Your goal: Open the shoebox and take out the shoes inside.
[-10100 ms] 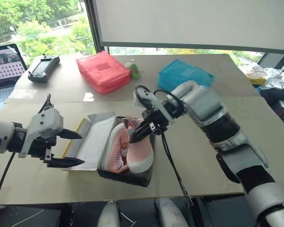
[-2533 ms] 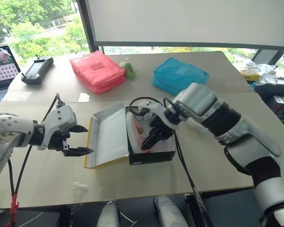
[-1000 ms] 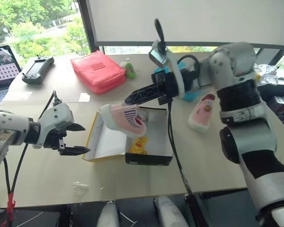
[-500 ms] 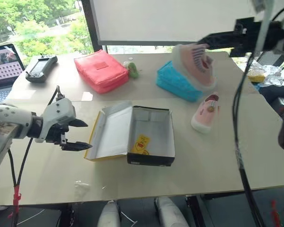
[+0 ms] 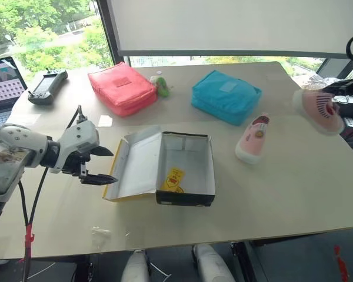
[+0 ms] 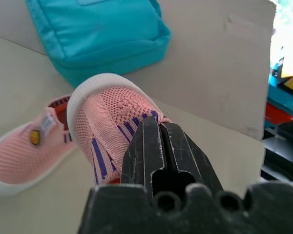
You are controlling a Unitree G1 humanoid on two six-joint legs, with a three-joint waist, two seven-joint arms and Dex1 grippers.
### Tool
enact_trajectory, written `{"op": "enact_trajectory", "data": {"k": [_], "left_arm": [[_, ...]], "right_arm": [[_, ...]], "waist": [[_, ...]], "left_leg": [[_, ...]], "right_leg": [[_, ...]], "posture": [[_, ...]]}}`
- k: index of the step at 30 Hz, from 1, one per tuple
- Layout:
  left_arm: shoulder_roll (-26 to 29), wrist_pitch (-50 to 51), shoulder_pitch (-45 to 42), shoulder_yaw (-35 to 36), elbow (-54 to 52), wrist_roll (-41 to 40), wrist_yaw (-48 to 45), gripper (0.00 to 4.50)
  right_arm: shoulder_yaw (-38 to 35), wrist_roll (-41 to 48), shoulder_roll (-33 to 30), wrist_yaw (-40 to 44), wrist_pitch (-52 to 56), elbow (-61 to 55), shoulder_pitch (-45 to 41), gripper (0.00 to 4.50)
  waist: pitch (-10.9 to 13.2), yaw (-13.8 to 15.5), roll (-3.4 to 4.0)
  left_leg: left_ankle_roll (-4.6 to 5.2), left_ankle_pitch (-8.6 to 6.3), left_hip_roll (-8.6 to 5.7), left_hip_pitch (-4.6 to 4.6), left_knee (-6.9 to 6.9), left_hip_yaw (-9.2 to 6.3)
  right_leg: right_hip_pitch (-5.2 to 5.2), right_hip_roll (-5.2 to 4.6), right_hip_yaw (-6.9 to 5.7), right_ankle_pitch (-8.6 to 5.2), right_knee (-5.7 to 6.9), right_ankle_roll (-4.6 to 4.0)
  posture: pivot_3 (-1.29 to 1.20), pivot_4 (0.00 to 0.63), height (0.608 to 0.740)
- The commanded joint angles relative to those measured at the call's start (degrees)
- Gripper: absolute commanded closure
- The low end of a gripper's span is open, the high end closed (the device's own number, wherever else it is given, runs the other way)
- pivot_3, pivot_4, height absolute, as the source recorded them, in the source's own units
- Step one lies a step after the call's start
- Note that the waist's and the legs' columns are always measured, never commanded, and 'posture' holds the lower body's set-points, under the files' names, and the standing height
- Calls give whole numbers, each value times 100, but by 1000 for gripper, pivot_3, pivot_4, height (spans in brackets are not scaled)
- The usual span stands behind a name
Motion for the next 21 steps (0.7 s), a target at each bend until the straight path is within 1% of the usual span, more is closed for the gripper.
{"op": "enact_trajectory", "data": {"k": [1,4,6,8,10,12,13,14,16,19,21], "left_arm": [[19,-18,-132,52,-55,49,-22,0],[-8,-46,-190,-4,-20,95,-44,0],[-26,-54,-248,-30,25,127,-60,0],[-49,-42,-271,-29,35,145,-37,0],[-50,-24,-241,-10,1,144,-18,0],[-28,44,-106,78,-100,94,13,0],[-16,72,-40,120,-145,69,29,0],[-9,89,3,147,-174,53,40,0],[1,147,165,277,-235,4,110,0],[11,245,448,528,-338,-118,201,0],[-26,347,572,695,-400,-245,254,0]], "right_arm": [[116,-372,83,62,-532,130,424,4469],[465,-825,239,279,-1243,143,980,4469],[581,-1016,356,344,-1418,193,1120,4469],[589,-1005,719,606,-1136,231,1152,4469],[427,-908,949,657,-767,280,1061,4469],[313,-877,1022,624,-899,138,1079,3876],[291,-873,1029,677,-959,50,1108,3734],[272,-874,1033,717,-987,-7,1129,3423],[200,-850,941,869,-907,-177,1089,2701],[250,-1002,599,1166,-878,-641,1090,1668],[237,-1021,410,1346,-823,-946,1124,863]], "waist": [[0,-24,-1],[0,-42,0],[2,-56,3],[4,-76,7],[4,-111,7],[4,-136,7],[4,-144,7],[4,-147,7],[4,-153,7],[4,-162,8],[6,-155,11]], "left_leg": [[0,0,0,2,5,0],[0,1,-6,3,15,1],[0,1,-7,7,18,1],[-2,3,-8,9,19,2],[-4,6,-7,19,19,1],[-8,10,-8,19,20,0],[-9,11,-8,19,20,-1],[-9,12,-8,19,20,-1],[-9,11,-8,19,19,-1],[-9,11,-8,19,17,-1],[-9,11,-8,18,15,-1]], "right_leg": [[3,0,1,1,1,1],[3,0,8,5,11,7],[2,0,12,7,18,9],[2,0,13,10,21,10],[9,1,14,12,22,9],[11,1,14,16,23,11],[12,1,14,17,22,12],[13,1,14,17,22,13],[15,1,14,17,20,13],[13,1,15,16,20,13],[10,1,14,16,20,13]], "posture": [[0,150,740],[0,150,740],[0,150,740],[0,150,740],[0,150,740],[0,150,740],[0,150,740],[0,150,740],[0,150,740],[0,150,740],[0,150,740]]}}
